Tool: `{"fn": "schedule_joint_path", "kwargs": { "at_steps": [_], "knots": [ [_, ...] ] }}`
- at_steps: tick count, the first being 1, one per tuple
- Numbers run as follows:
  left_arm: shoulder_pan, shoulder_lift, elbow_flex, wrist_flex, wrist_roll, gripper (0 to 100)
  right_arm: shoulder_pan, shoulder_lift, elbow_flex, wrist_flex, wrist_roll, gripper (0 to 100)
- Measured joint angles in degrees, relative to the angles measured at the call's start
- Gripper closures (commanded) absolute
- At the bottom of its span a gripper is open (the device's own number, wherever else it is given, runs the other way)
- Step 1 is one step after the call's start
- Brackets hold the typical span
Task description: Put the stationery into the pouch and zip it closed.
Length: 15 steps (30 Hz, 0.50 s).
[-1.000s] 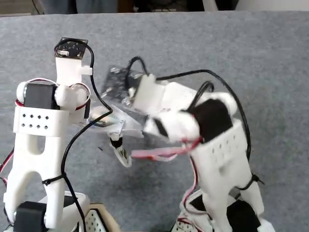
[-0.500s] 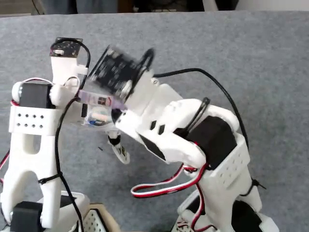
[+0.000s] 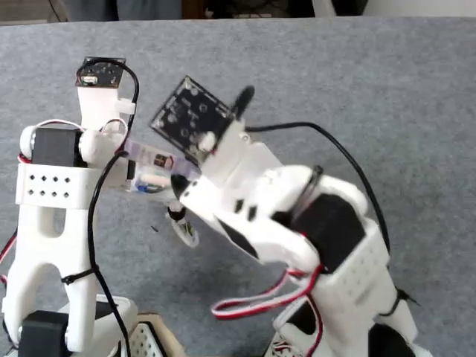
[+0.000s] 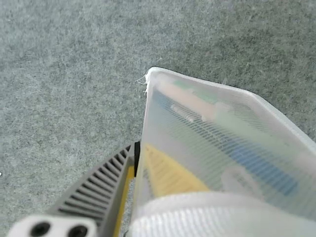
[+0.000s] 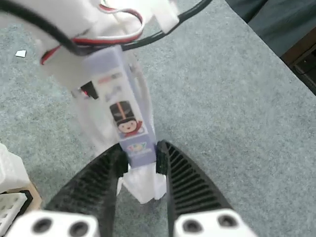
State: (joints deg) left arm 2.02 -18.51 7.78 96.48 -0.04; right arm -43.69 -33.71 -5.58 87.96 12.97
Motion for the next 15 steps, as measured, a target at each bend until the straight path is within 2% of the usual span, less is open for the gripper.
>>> {"fn": "schedule_joint_path", "kwargs": {
  "at_steps": [6,10,15],
  "knots": [
    [0.0,0.0,0.0,-0.4,0.2,97,-3.3,-2.0,5.9,-3.9,-0.8,98.6],
    [0.0,0.0,0.0,-0.4,0.6,97,-3.7,-2.2,9.1,-7.9,-4.7,98.6],
    [0.0,0.0,0.0,-0.4,0.7,97,-3.8,-2.1,15.5,-14.9,-5.7,98.6]
  ]
}}
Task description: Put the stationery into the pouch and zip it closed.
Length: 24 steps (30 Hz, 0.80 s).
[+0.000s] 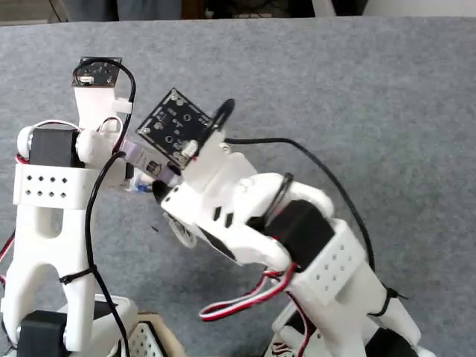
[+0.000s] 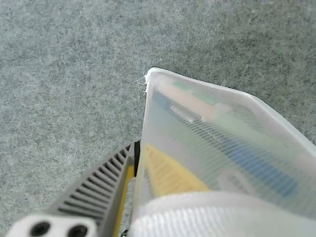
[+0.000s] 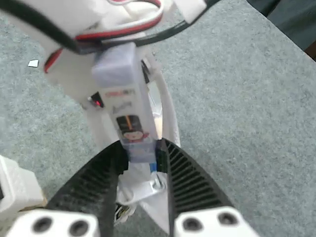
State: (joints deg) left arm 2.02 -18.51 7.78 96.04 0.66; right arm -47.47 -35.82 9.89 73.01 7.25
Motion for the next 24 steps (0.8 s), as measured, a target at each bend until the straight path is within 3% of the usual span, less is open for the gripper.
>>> {"fn": "schedule_joint_path", "kwargs": {
  "at_steps": [9,16,24],
  "knots": [
    [0.0,0.0,0.0,0.0,0.2,97,2.5,-0.4,5.4,-7.0,0.0,97.9],
    [0.1,0.0,0.0,0.0,0.2,97,2.7,-0.5,5.6,-5.7,3.3,76.7],
    [0.1,0.0,0.0,-0.4,0.1,97,2.6,-1.2,5.5,-4.0,4.7,75.5]
  ]
}}
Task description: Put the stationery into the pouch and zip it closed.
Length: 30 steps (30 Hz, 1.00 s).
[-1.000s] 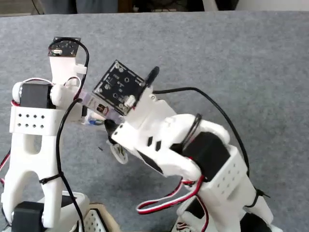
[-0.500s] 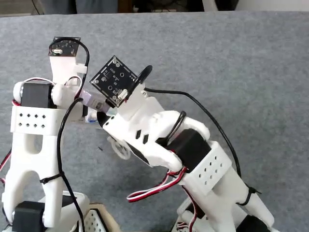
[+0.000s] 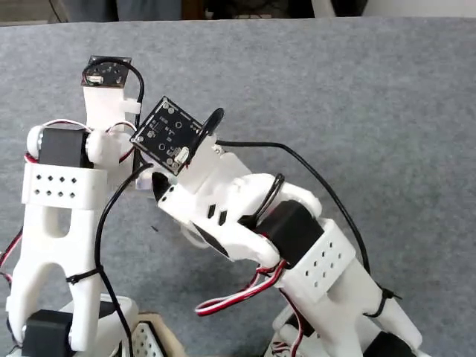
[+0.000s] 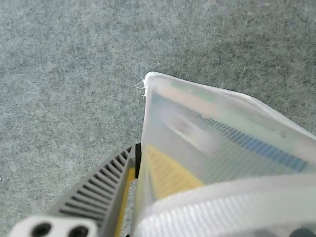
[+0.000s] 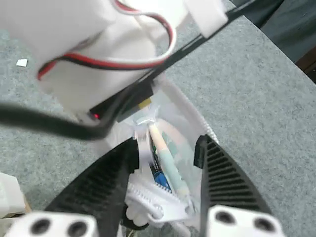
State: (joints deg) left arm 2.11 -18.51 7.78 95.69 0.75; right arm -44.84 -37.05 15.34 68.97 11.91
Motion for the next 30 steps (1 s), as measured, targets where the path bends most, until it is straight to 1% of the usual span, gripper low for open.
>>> {"fn": "schedule_joint_path", "kwargs": {
  "at_steps": [5,10,12,15,18,20,22,24,27,30],
  "knots": [
    [-0.4,0.0,0.0,-0.1,0.1,97,0.0,-3.8,-0.4,1.4,3.5,75.4],
    [-0.5,0.0,0.1,-0.1,-0.3,97,2.5,-8.2,-8.4,7.2,7.8,75.6],
    [-0.5,0.0,0.1,-0.1,-0.3,97,6.2,-9.6,-11.4,9.6,9.0,75.6],
    [-0.5,0.0,0.1,-0.1,-0.3,97,14.4,-10.6,-13.7,12.8,10.5,75.7],
    [-0.5,0.0,0.1,-0.1,-0.3,97,23.8,-10.5,-12.8,16.0,11.1,75.7],
    [-0.5,0.0,0.1,-0.1,-0.3,97,27.3,-10.5,-9.9,17.7,11.3,75.8],
    [-0.5,0.0,0.1,-0.1,-0.3,97,27.9,-10.5,-5.2,19.3,11.4,75.9],
    [-0.5,0.0,0.1,-0.1,-0.3,97,26.9,-10.5,0.2,21.2,13.5,75.9],
    [-0.5,0.0,0.1,-0.1,-0.3,97,22.2,-10.5,10.1,24.5,17.6,75.9],
    [-0.5,0.0,0.1,-0.1,-0.3,97,16.4,-10.5,19.8,25.4,19.3,75.6]
  ]
}}
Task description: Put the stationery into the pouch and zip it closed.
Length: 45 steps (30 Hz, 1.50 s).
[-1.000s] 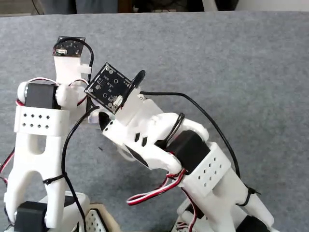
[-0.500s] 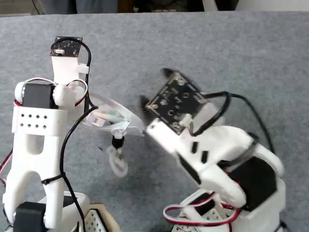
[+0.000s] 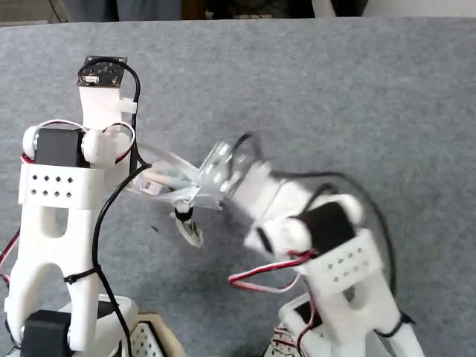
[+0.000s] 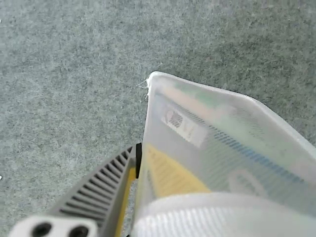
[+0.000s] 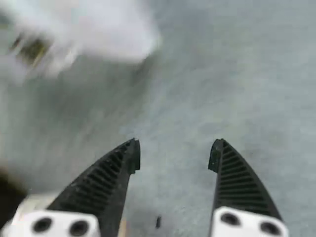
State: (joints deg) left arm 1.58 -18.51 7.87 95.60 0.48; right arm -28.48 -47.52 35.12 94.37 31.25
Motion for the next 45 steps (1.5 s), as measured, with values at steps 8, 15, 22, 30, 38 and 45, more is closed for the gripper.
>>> {"fn": "schedule_joint_path", "kwargs": {
  "at_steps": [8,15,22,30,38,45],
  "knots": [
    [0.0,0.0,0.0,0.0,0.0,97,-4.6,-4.3,-2.5,0.1,0.4,75.3],
    [0.0,0.0,0.0,0.0,0.0,97,-8.0,-6.7,-10.3,0.2,0.4,75.3],
    [0.9,0.0,0.0,0.0,0.1,97,-11.5,-6.7,-10.3,-4.2,0.4,75.3],
    [1.1,0.0,0.3,-0.1,0.1,97,-13.2,-6.7,-10.3,-7.3,-1.0,75.4],
    [1.1,0.0,0.3,-0.1,0.1,97,-14.9,-6.7,-6.2,-16.4,-6.1,75.8],
    [1.1,0.0,0.3,-0.1,0.1,97,-15.0,-6.7,0.7,-25.1,-7.8,75.8]
  ]
}}
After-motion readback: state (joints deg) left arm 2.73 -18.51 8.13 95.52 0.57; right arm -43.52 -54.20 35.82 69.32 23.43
